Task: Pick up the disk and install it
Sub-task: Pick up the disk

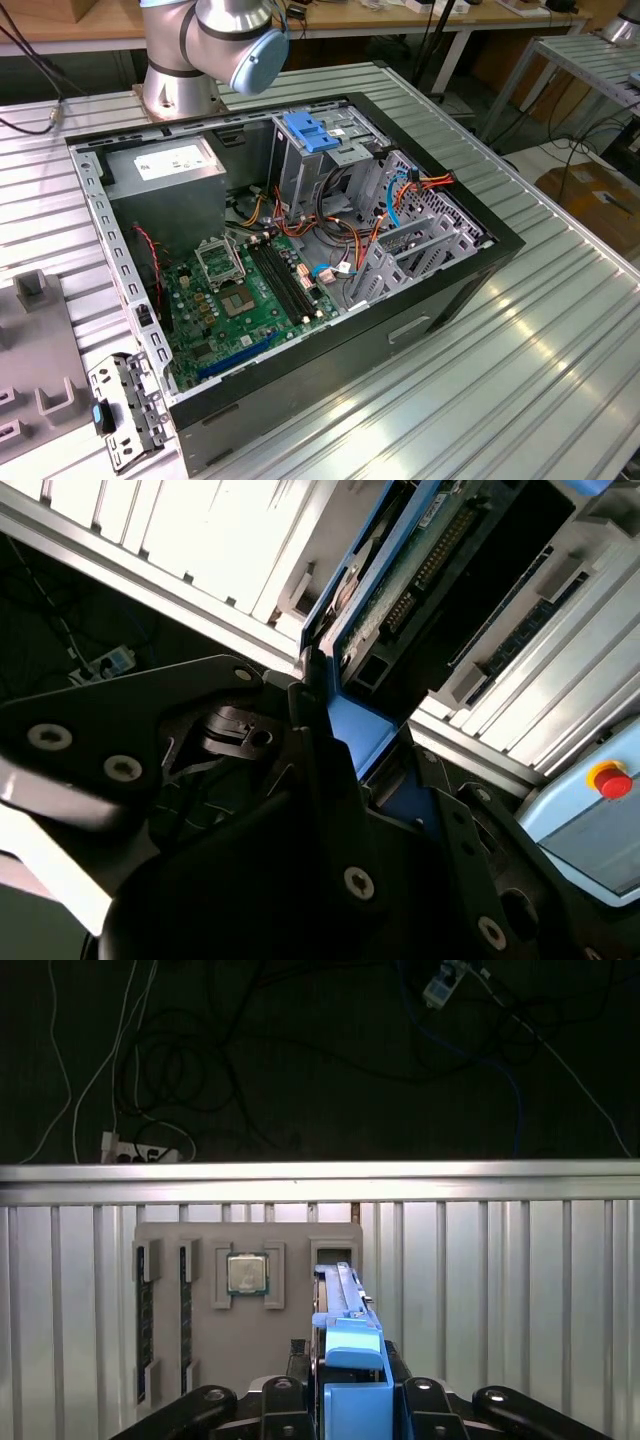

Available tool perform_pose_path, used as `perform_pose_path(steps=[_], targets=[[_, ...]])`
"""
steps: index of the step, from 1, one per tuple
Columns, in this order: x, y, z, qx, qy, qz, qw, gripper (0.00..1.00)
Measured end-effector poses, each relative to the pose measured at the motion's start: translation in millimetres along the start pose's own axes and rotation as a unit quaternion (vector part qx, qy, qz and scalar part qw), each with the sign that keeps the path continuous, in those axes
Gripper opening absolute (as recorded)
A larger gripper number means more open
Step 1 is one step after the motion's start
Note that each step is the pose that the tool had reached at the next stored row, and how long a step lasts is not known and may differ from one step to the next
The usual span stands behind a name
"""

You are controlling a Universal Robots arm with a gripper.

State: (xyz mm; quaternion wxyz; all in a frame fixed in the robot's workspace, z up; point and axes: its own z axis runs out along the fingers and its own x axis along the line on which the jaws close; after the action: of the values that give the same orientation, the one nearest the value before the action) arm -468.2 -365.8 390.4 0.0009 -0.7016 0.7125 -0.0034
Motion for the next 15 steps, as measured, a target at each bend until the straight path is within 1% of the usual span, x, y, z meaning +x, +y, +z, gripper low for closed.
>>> perform_pose_path(steps=[6,10,15], targets=[[0.0,0.0,-7.2,0.0001,0.0004,0.000,1.00000,0.37],[0.1,-0.1,-10.1,0.0001,0.0007,0.000,1.00000,0.37],[0.0,-0.1,-14.1,0.0000,0.0019,0.000,1.00000,0.37]])
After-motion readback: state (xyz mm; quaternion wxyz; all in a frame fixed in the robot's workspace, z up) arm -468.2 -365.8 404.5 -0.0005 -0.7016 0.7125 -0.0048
